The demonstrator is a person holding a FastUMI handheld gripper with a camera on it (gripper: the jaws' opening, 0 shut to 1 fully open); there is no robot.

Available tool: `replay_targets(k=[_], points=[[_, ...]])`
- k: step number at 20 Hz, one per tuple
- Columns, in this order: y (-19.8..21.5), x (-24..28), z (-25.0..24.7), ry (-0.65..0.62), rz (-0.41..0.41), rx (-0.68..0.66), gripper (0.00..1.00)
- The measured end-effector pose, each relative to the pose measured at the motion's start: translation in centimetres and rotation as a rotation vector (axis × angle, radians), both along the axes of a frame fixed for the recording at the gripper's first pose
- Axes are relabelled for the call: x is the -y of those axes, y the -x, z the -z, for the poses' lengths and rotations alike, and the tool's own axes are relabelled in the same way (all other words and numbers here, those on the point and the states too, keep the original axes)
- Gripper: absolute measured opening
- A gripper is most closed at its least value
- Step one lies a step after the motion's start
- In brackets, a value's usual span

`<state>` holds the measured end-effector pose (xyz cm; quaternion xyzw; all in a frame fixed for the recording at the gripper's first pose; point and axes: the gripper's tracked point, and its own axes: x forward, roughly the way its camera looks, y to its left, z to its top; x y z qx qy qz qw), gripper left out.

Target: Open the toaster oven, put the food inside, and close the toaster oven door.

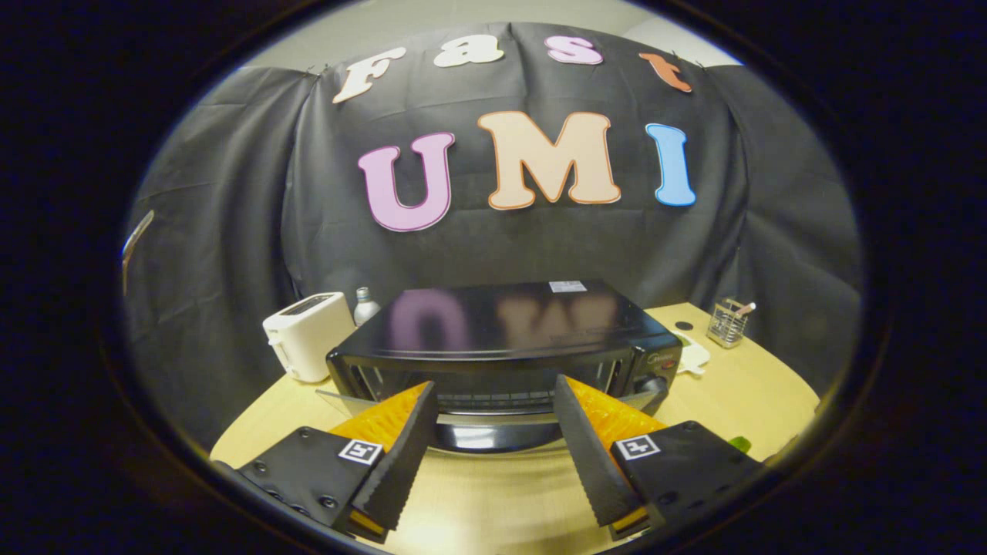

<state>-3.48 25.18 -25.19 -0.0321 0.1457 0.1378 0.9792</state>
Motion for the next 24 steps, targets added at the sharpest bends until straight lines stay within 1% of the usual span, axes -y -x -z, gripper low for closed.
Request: replay_targets(k=[2,4,7,8,10,13,16,21,24], points=[[1.2,0.5,0.6,-0.001,0.005,-0.025,0.93],[2.3,1.2,2.2,0.001,0.015,-0.089,0.93],[4.9,2.9,8.2,0.069,0.032,-0.297,0.92],[5.7,3.4,9.9,0.063,0.036,-0.351,0.92],[6.2,3.9,11.2,0.032,0.052,-0.401,0.92],[6.7,4.2,12.8,0.015,0.065,-0.454,0.90],[7.6,4.8,15.1,0.079,0.056,-0.516,0.88],[7.7,4.7,15.4,0.178,0.009,-0.471,0.87],[7.7,4.6,15.4,0.178,0.017,-0.471,0.87]])
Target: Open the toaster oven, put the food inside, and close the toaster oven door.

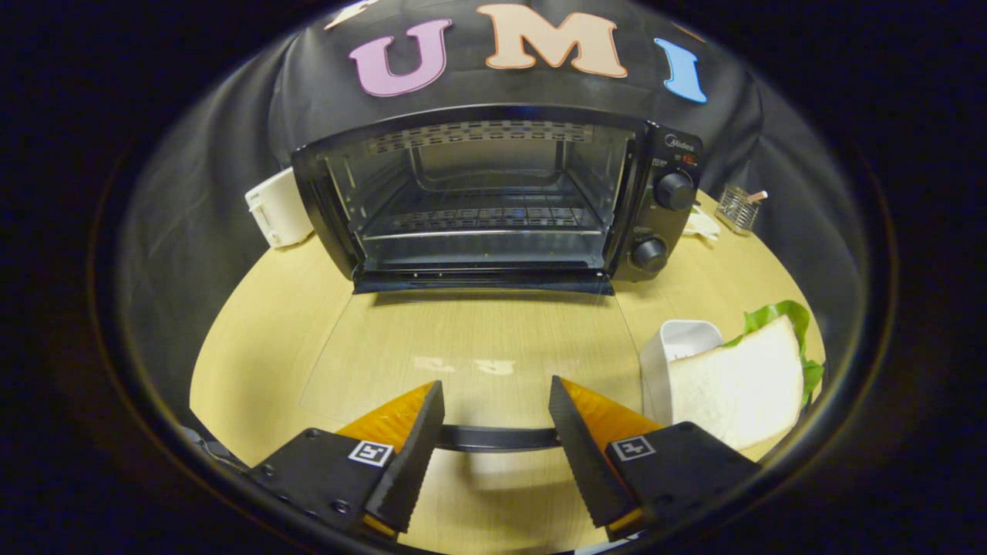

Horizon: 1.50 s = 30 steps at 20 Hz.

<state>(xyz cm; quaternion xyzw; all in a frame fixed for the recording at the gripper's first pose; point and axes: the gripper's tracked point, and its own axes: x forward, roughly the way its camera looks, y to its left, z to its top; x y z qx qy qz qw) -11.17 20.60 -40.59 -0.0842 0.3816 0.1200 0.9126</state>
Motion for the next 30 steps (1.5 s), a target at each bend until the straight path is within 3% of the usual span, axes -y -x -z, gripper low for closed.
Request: replay_targets(k=[7,12,15,18,23,30], points=[[0.0,-0.4,-1.1,-0.010,-0.030,-0.004,0.87],[-1.4,0.0,-10.1,-0.059,-0.066,0.096,0.86],[-2.1,2.3,-15.3,-0.127,-0.041,0.107,0.86],[-2.7,6.8,-18.5,-0.112,-0.005,0.117,0.86],[-3.1,14.1,-18.6,-0.041,0.083,0.072,0.86],[-3.1,19.0,-11.9,-0.038,0.162,-0.127,0.86]])
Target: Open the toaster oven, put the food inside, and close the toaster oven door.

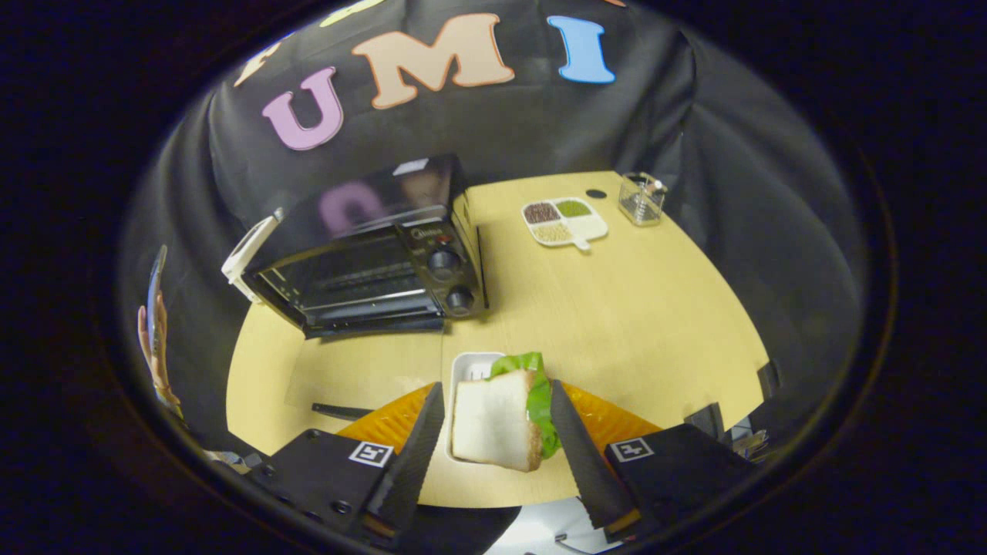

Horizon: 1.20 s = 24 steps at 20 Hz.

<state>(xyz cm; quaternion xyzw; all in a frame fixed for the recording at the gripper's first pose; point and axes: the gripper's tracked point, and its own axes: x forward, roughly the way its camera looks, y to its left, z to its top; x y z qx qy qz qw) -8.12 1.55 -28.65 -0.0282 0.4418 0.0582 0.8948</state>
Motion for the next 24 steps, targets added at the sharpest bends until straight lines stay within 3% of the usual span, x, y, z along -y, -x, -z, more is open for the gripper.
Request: replay_targets(k=[6,11,17,23,24], points=[[-1.1,2.7,4.6,0.024,-0.011,-0.137,0.86],[-1.1,2.0,7.2,-0.057,-0.019,-0.247,0.86],[-0.9,1.1,5.5,-0.227,0.089,-0.272,0.61],[-0.4,0.2,4.2,-0.291,0.108,-0.234,0.36],[-0.4,0.2,3.7,-0.301,0.113,-0.225,0.36]])
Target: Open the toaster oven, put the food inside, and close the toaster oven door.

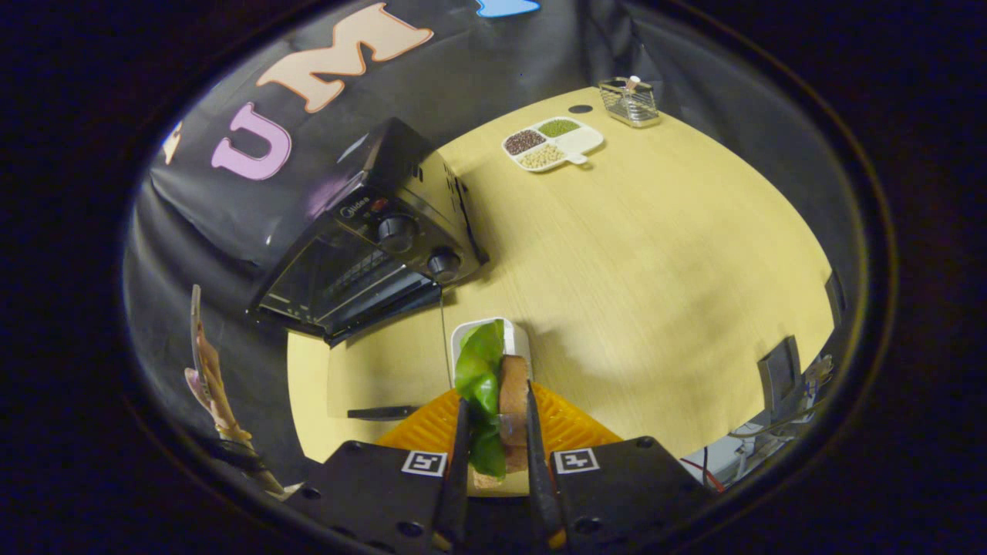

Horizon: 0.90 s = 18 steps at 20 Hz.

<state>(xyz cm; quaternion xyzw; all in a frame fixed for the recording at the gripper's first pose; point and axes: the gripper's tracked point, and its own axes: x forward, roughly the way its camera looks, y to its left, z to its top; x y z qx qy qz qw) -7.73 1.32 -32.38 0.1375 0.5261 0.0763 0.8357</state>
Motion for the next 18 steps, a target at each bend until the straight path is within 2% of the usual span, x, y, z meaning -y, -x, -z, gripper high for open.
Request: replay_targets(k=[4,9,15,18], points=[[-0.2,-0.5,-2.4,-0.064,0.051,0.057,0.36],[-0.1,-4.2,-5.2,-0.224,0.111,0.127,0.36],[1.5,-9.5,-4.3,-0.277,0.079,0.155,0.36],[1.5,-12.3,-4.2,-0.347,0.088,0.153,0.36]])
